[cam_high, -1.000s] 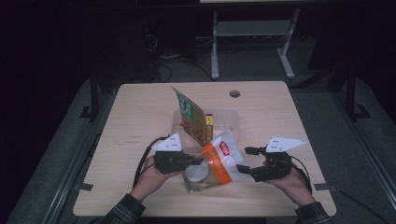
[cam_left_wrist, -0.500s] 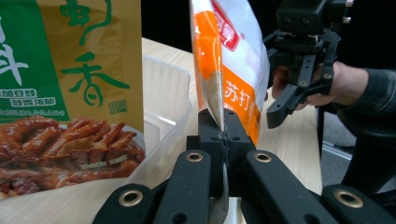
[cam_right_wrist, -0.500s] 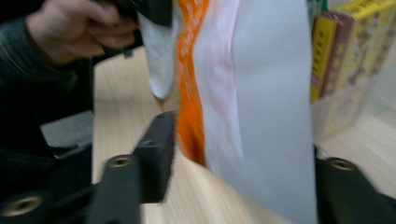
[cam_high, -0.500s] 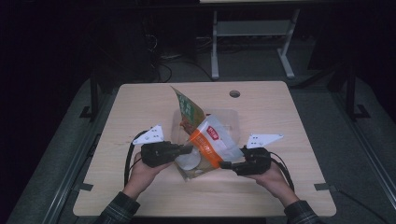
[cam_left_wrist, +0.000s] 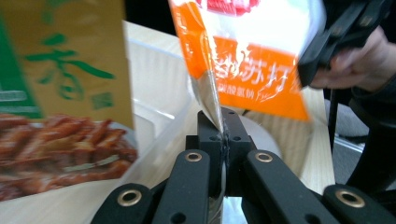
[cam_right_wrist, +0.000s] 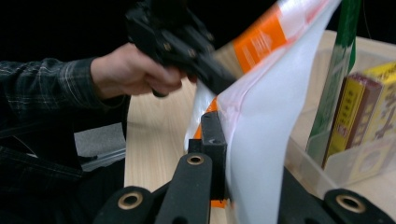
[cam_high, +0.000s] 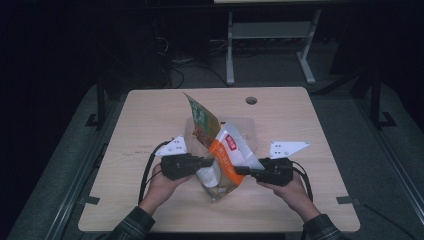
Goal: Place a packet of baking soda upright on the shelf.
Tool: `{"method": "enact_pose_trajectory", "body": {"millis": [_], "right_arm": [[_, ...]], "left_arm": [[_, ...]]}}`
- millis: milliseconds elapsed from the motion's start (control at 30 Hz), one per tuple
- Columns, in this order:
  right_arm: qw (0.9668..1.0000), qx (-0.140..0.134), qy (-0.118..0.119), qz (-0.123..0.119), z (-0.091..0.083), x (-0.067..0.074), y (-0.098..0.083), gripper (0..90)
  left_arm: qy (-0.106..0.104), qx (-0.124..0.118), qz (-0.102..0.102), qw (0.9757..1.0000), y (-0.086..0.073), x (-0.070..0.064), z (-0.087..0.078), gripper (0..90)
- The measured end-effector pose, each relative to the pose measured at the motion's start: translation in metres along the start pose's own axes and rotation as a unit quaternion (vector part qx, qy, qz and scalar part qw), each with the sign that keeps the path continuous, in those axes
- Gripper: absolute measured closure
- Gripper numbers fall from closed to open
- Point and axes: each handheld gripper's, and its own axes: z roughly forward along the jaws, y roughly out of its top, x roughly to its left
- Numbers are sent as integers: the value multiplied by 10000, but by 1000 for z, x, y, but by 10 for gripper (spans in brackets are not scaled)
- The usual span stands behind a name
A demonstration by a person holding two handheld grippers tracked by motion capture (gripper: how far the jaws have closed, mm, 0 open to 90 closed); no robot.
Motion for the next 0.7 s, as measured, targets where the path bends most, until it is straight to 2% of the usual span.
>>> {"method": "enact_pose_trajectory", "body": {"millis": [67, 100, 133, 167, 233, 367, 433, 533, 700], "right_arm": [[10000, -23, -19, -31, -2, 1, 1, 900], [9999, -42, -50, -106, -6, 3, 3, 900], [9998, -30, -83, -156, -9, 4, 5, 900], [9998, -35, -93, -198, -12, 5, 6, 900], [9996, -36, -125, -241, -19, 7, 7, 900], [9992, -16, -148, -364, -29, 9, 12, 900], [9990, 27, -179, -418, -31, 10, 13, 900], [9985, 83, -260, -471, -38, 10, 16, 900], [9981, 113, -377, -468, -51, 6, 23, 900]], "left_arm": [[-27, 71, 46, 10000, -1, -1, 4, 862], [-15, 230, 148, 9996, -2, -5, 11, 833], [-15, 230, 148, 9996, -2, -5, 11, 806], [-21, 313, 230, 9992, -2, -8, 15, 790], [-17, 358, 285, 9990, -2, -10, 18, 701], [-10, 324, 268, 9991, -3, -11, 17, 529], [19, 341, 251, 9991, -4, -11, 15, 509], [38, 428, 182, 9989, -8, -9, 7, 432], [118, 539, 102, 9984, -14, -3, -3, 385]]}}
